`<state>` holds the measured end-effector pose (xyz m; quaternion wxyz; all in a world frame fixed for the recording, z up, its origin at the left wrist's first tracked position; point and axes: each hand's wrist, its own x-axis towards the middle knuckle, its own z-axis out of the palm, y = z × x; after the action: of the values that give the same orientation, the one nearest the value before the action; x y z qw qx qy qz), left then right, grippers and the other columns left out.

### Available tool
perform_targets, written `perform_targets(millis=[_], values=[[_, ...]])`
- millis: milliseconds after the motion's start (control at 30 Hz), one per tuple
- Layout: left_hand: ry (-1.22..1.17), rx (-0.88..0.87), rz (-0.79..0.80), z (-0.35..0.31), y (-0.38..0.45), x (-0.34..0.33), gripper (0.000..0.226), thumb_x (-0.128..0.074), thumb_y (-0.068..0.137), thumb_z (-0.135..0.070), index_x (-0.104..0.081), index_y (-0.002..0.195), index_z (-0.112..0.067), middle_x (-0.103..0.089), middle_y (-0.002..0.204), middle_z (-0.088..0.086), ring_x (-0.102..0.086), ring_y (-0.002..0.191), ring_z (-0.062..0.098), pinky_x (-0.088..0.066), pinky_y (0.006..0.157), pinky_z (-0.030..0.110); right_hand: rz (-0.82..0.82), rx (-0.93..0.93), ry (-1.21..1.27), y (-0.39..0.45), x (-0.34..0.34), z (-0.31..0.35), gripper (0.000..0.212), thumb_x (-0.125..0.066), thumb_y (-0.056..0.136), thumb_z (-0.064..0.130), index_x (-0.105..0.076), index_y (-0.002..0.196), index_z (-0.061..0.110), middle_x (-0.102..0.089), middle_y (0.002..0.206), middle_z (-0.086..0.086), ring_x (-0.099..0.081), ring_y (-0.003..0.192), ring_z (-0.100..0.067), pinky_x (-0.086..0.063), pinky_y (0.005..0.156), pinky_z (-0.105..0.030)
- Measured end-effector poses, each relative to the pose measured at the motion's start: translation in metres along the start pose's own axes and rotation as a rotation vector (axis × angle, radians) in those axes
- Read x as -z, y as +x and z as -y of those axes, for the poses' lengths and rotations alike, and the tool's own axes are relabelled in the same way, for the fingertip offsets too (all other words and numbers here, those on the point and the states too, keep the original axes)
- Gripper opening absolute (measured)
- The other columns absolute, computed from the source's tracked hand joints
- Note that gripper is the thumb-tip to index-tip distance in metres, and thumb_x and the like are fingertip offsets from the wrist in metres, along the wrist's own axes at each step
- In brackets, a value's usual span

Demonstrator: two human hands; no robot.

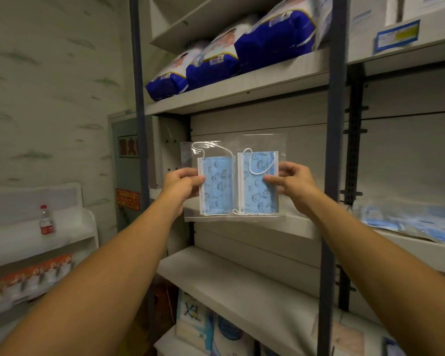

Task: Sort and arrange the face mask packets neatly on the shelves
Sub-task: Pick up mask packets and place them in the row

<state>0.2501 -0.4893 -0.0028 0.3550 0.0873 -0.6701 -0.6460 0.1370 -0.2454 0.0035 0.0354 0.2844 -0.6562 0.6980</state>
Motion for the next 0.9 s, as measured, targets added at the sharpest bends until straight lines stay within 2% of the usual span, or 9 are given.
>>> perform_targets(millis=[200, 500, 667, 800, 900], values=[[-0.007, 0.003, -0.014, 0.010, 0.022, 0.027, 0.017, -0.071, 0.091, -0.006, -0.070, 0.107, -0.011, -0.077, 0.100, 0.005, -0.076, 0.090, 0.019, -0.062, 0.081, 0.036, -0.004, -0.010, 0.006, 0.022, -0.036, -0.012, 0.022, -0.076, 0.084, 0.001, -0.068, 0.104, 0.005, -0.073, 0.108, -0.013, -0.075, 0.093, -0.024, -0.062, 0.082, -0.045], [0.002, -0.013, -0.042, 0.025, 0.077, 0.046, 0.017, -0.071, 0.092, -0.008, -0.070, 0.108, -0.011, -0.076, 0.101, 0.004, -0.076, 0.089, 0.017, -0.063, 0.077, 0.034, -0.008, 0.001, 0.011, 0.075, -0.064, -0.034, 0.019, -0.076, 0.085, 0.003, -0.068, 0.102, 0.007, -0.074, 0.106, -0.009, -0.075, 0.091, -0.021, -0.062, 0.070, -0.033], [-0.024, 0.002, -0.039, 0.035, 0.121, 0.040, 0.016, -0.069, 0.093, -0.007, -0.069, 0.108, -0.011, -0.076, 0.100, 0.005, -0.076, 0.087, 0.018, -0.063, 0.074, 0.034, -0.035, 0.011, 0.000, 0.118, -0.068, -0.049, 0.020, -0.077, 0.084, 0.002, -0.069, 0.102, 0.007, -0.075, 0.105, -0.010, -0.075, 0.094, -0.024, -0.063, 0.080, -0.042], [-0.051, 0.002, -0.015, 0.043, 0.165, 0.022, 0.018, -0.069, 0.092, -0.004, -0.069, 0.110, -0.010, -0.076, 0.101, 0.008, -0.076, 0.088, 0.021, -0.063, 0.077, 0.037, -0.085, 0.039, 0.002, 0.157, -0.062, -0.056, 0.020, -0.078, 0.080, -0.005, -0.070, 0.090, 0.010, -0.075, 0.092, -0.006, -0.075, 0.089, -0.025, -0.062, 0.082, -0.044], [-0.070, 0.019, 0.025, 0.052, 0.197, 0.002, 0.016, -0.069, 0.092, -0.004, -0.070, 0.106, -0.012, -0.077, 0.101, 0.009, -0.076, 0.088, 0.022, -0.063, 0.079, 0.040, -0.126, 0.042, 0.011, 0.183, -0.052, -0.063, 0.021, -0.078, 0.079, -0.006, -0.070, 0.091, 0.009, -0.075, 0.097, -0.008, -0.075, 0.091, -0.027, -0.061, 0.083, -0.045]])
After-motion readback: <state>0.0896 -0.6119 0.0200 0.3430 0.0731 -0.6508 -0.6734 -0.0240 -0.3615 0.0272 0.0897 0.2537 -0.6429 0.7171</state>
